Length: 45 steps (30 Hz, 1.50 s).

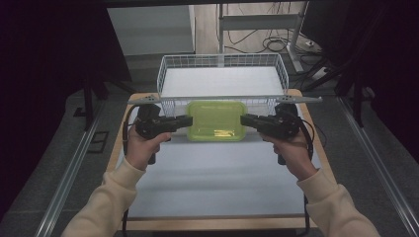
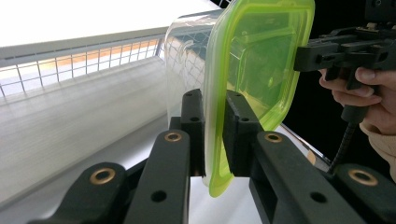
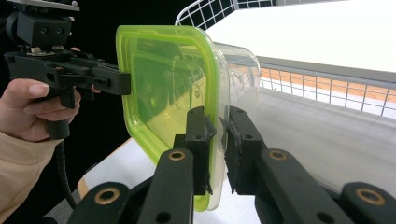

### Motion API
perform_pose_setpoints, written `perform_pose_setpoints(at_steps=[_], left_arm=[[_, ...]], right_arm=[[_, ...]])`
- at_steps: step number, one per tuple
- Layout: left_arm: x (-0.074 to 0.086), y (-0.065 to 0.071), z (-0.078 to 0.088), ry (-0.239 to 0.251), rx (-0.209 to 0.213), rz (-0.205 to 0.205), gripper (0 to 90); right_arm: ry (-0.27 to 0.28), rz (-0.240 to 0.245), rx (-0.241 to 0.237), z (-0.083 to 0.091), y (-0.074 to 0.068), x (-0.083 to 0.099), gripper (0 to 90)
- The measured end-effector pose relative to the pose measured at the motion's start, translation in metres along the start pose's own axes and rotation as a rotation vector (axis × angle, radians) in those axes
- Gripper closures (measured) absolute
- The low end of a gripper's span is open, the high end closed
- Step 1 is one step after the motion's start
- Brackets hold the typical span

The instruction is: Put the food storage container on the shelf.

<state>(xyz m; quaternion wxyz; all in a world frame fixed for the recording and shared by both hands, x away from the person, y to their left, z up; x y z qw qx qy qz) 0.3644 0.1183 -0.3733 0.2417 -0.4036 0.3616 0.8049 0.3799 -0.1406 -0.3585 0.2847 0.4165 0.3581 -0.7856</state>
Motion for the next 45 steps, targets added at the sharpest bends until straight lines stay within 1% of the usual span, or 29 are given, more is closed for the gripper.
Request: perform_pose_setpoints(at_steps=[2, 7, 8, 15, 16, 17, 20, 27, 37, 38, 42, 43, 44, 45], left_arm=[[-0.003, -0.001, -0.001, 0.001, 0.0, -0.006, 80.2], [-0.009, -0.003, -0.003, 0.004, -0.006, 0.001, 80.3], [-0.01, -0.004, -0.003, 0.004, -0.005, -0.006, 80.3], [-0.018, -0.005, -0.005, 0.005, -0.014, -0.005, 80.3], [-0.022, -0.006, -0.006, 0.004, -0.019, -0.004, 80.3], [-0.022, -0.006, -0.006, 0.004, -0.019, -0.004, 80.3], [-0.03, -0.007, -0.007, 0.002, -0.025, -0.013, 80.3], [-0.043, -0.01, -0.009, 0.012, -0.028, -0.012, 80.1], [-0.055, -0.017, -0.016, 0.002, -0.041, -0.012, 80.2], [-0.059, -0.02, -0.019, -0.001, -0.043, -0.011, 80.1], [-0.067, -0.025, -0.023, 0.001, -0.043, -0.004, 80.1], [-0.067, -0.025, -0.023, 0.001, -0.043, -0.004, 80.1], [-0.072, -0.028, -0.024, 0.001, -0.04, 0.004, 80.1], [-0.075, -0.029, -0.025, 0.001, -0.04, 0.007, 80.1]], right_arm=[[-0.001, 0.001, 0.002, 0.0, 0.002, -0.002, 80.2], [0.003, 0.007, 0.008, -0.001, 0.005, -0.009, 80.2], [0.004, 0.007, 0.009, -0.002, 0.006, -0.009, 80.2], [0.005, 0.012, 0.017, -0.002, 0.008, -0.018, 80.2], [0.007, 0.013, 0.022, -0.002, 0.009, -0.021, 80.2], [0.008, 0.01, 0.023, -0.001, 0.009, -0.022, 80.2], [0.009, 0.012, 0.027, -0.001, 0.012, -0.028, 80.2], [0.02, 0.035, 0.038, 0.001, 0.012, -0.044, 80.3], [0.02, 0.018, 0.041, -0.004, 0.024, -0.054, 80.3], [0.022, 0.013, 0.044, -0.005, 0.027, -0.057, 80.3], [0.026, 0.002, 0.052, -0.008, 0.034, -0.064, 80.2], [0.026, 0.002, 0.052, -0.008, 0.034, -0.064, 80.2], [0.03, 0.005, 0.057, -0.01, 0.037, -0.069, 80.3], [0.031, 0.006, 0.059, -0.01, 0.038, -0.071, 80.3]])
Point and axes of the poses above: each handheld gripper's, and its own axes: z roughly backward along the jaws, x roughly out of its underside, y roughly to its right, the point moved 6 cm from there along -z, roughly forward along the jaws, and after that the axes turned 2 degrees about -y, right-handed, at the moved point
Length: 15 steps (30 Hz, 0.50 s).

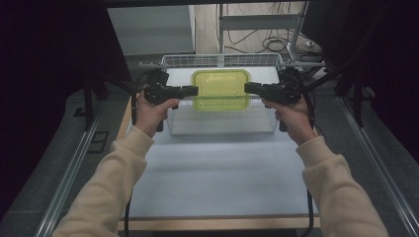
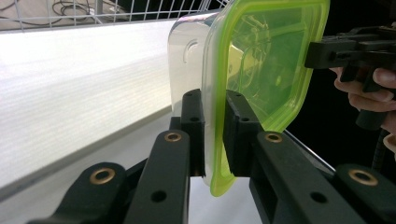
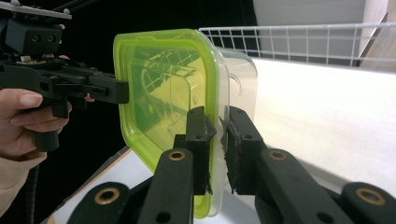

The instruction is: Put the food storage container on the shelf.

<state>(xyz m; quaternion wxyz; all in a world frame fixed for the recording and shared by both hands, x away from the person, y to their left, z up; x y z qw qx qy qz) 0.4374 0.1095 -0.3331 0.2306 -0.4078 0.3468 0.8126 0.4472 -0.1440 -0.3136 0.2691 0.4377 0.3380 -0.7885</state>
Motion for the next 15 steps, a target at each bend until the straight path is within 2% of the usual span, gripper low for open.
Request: perform_pose_setpoints(at_steps=[5, 15], left_arm=[[-0.011, -0.005, -0.003, -0.012, -0.023, -0.016, 80.0], [-0.023, -0.019, -0.013, -0.026, -0.052, -0.008, 79.8]], right_arm=[[-0.006, -0.001, 0.012, -0.005, 0.005, -0.009, 80.1], [-0.004, -0.035, 0.027, -0.017, 0.02, -0.018, 79.9]])
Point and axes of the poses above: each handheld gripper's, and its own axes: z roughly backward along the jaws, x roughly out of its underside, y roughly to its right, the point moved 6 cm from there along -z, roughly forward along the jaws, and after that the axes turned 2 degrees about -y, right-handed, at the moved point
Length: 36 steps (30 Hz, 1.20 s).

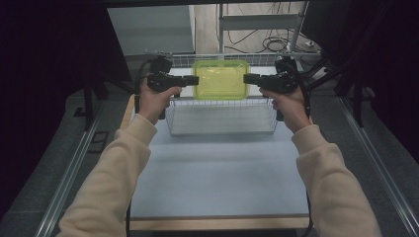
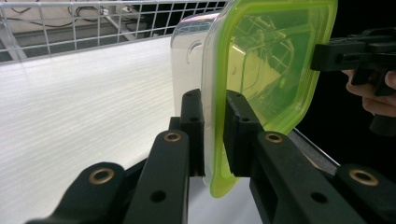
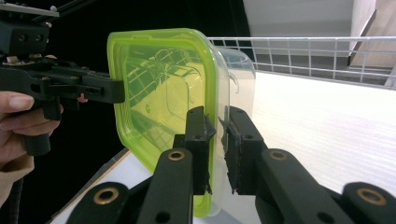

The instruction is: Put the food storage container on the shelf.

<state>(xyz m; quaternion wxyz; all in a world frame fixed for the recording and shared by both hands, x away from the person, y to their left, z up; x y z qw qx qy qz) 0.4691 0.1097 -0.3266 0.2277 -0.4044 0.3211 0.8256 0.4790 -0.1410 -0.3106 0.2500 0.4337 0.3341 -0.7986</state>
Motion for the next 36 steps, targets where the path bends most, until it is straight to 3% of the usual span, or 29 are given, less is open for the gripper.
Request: perform_pose_setpoints(at_steps=[13, 24, 31, 36], left_arm=[[-0.005, -0.015, -0.023, -0.021, 0.003, 0.041, 79.7], [-0.002, -0.026, -0.032, -0.039, -0.015, 0.074, 79.0], [-0.004, -0.03, -0.033, -0.025, -0.006, 0.085, 77.8], [-0.008, -0.031, -0.04, -0.007, -0.012, 0.109, 71.4]], right_arm=[[-0.015, -0.044, 0.034, -0.017, 0.027, -0.004, 79.3], [-0.034, -0.063, 0.056, -0.027, 0.033, -0.003, 79.0], [-0.051, -0.056, 0.078, -0.033, 0.035, -0.002, 77.1], [-0.05, -0.068, 0.085, -0.041, 0.041, -0.001, 74.8]])
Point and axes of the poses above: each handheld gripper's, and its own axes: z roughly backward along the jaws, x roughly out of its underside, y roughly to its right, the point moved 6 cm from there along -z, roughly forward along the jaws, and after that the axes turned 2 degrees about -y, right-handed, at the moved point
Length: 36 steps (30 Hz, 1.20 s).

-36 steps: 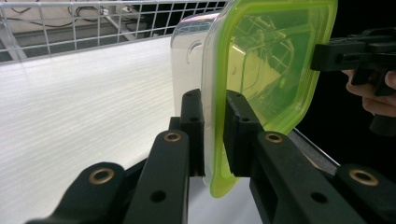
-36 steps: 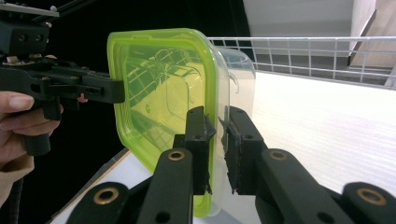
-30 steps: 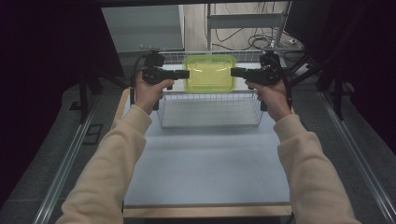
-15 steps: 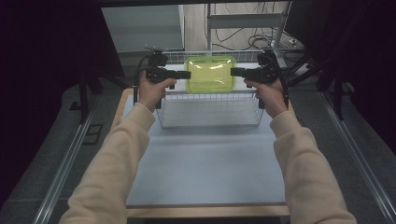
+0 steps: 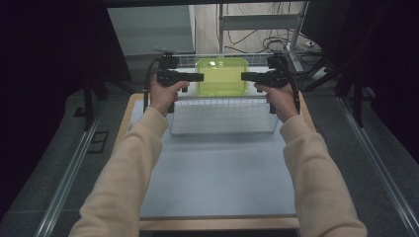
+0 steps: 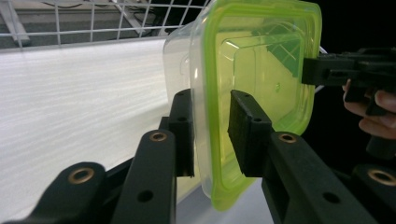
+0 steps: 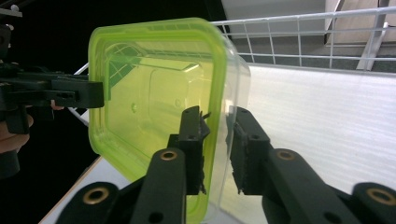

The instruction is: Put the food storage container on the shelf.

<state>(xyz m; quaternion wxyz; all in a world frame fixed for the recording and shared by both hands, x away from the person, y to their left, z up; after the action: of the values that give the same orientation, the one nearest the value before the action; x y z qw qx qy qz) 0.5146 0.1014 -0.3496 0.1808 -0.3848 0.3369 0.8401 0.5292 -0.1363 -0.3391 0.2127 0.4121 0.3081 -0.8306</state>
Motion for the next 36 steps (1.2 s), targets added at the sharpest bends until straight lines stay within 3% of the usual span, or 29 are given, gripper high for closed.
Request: perform_pose_setpoints(at_steps=[3, 10, 15, 19, 25, 30, 36], left_arm=[[-0.001, -0.003, -0.005, -0.001, 0.009, 0.029, 71.1], [-0.002, -0.01, -0.012, 0.016, -0.005, 0.053, 67.2], [-0.002, -0.012, -0.014, 0.02, 0.013, 0.059, 59.1], [0.0, -0.009, -0.017, 0.015, 0.012, 0.053, 50.1], [0.0, -0.007, -0.022, 0.014, 0.022, 0.033, 35.4], [-0.002, -0.006, -0.016, 0.042, 0.005, 0.015, 24.1], [-0.002, -0.005, -0.001, 0.063, -0.011, 0.005, 20.5]], right_arm=[[0.01, -0.009, 0.001, -0.002, 0.002, -0.001, 74.0], [0.003, -0.012, 0.026, -0.005, 0.007, 0.0, 68.6], [0.002, -0.016, 0.035, -0.006, 0.009, 0.001, 65.6], [0.001, -0.007, 0.041, -0.008, 0.008, 0.001, 62.0], [0.013, 0.005, 0.076, -0.01, 0.007, 0.001, 47.8], [0.053, 0.011, 0.09, -0.003, 0.006, -0.002, 42.8], [0.077, 0.025, 0.063, 0.009, -0.003, -0.003, 39.2]])
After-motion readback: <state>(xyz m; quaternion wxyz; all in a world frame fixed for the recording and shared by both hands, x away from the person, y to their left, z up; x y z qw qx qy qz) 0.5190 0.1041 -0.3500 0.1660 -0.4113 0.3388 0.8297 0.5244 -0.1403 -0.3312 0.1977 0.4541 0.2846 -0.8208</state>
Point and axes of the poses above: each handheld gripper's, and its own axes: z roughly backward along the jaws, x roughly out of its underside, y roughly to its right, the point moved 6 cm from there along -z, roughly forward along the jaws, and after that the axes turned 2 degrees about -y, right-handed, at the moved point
